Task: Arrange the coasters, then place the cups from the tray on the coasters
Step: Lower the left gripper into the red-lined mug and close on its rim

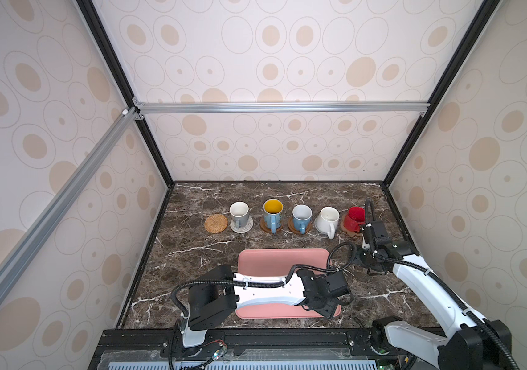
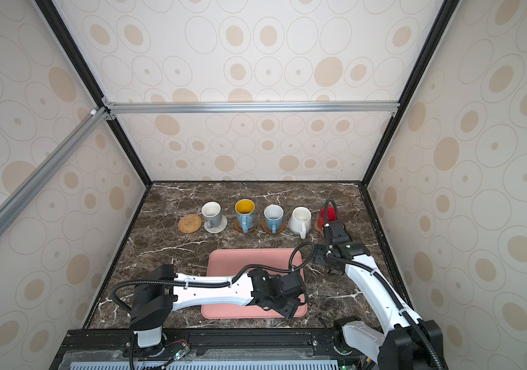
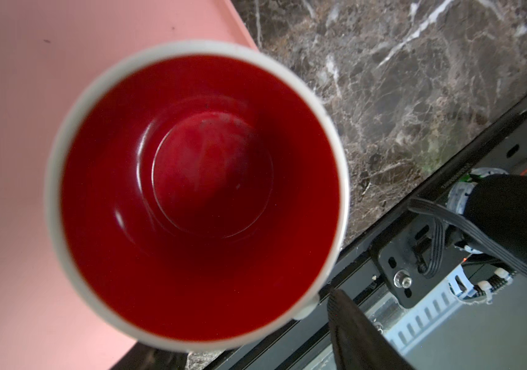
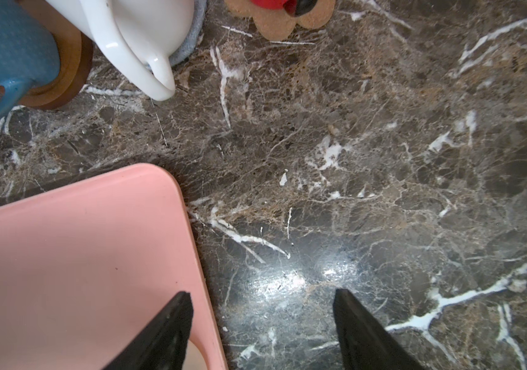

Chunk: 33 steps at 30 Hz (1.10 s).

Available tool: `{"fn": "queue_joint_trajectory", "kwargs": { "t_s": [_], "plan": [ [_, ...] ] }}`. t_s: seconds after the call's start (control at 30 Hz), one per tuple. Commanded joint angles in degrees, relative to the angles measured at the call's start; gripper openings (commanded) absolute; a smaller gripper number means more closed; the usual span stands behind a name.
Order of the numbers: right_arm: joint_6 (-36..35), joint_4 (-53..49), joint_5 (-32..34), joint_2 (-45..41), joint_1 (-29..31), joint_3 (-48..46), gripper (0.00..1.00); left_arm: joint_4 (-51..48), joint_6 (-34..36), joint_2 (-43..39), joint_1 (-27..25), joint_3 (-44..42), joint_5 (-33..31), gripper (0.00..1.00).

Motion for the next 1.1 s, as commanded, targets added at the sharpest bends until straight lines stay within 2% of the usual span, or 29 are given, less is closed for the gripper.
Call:
{"fn": "queue_joint_trajectory", "kwargs": {
  "t_s": [0.0,0.63,1.07],
  "plan": [
    [-0.42,-0.37,-0.07,-1.06,-0.48,-1.06,0.73,-1.99,-1.52,1.08,-0.64,2.20,-2.13,0.68],
    [-0.24,0.07,-0.93,-1.19,-0.57,-1.43,0.73,-4.11,-2.01,-1.74,-0.51,-2.02,-5.21,0.65],
    [-0.17,-0.27,-0.77,-1.85,-0.66,-1.63,0.73,-1.22,-1.19,-0.18,-0.54,-1.04,-5.11,0.55]
  ]
}}
